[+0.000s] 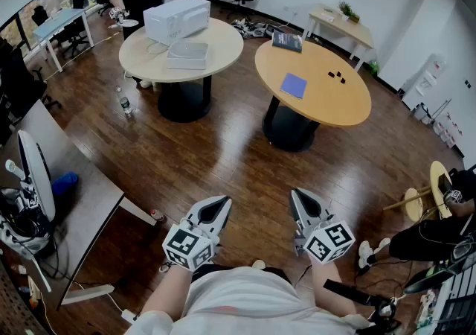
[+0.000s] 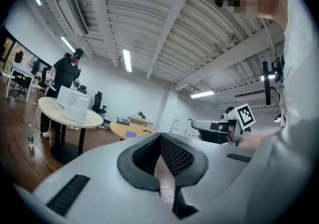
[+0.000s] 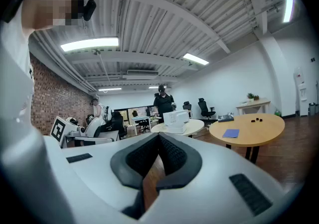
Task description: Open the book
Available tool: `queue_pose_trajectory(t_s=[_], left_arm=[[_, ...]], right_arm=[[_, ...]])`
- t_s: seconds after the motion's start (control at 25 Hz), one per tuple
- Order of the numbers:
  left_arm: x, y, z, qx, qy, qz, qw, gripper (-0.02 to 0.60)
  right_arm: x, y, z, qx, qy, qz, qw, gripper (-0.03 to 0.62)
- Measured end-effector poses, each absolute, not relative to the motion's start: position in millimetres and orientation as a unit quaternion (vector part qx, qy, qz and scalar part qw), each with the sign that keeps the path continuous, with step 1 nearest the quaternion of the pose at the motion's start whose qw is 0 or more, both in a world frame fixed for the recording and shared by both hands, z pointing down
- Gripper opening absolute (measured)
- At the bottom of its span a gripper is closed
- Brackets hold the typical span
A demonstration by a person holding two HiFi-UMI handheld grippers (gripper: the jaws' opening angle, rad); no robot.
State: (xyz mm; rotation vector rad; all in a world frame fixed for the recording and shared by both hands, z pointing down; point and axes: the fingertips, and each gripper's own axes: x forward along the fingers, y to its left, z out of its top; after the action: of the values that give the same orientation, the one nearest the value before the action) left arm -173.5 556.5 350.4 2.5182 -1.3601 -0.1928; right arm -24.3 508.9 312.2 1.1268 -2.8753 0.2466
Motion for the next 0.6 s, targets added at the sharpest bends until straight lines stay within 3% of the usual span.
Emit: queue_pose_trajectory(t_s=[0.6], left_arm=[[-246,562,373,0.853,-0.497,-0.061,0.147,0.009]], right_arm=[[-104,499,346,0.323,-0.94,0.106,0.04,-0.009]])
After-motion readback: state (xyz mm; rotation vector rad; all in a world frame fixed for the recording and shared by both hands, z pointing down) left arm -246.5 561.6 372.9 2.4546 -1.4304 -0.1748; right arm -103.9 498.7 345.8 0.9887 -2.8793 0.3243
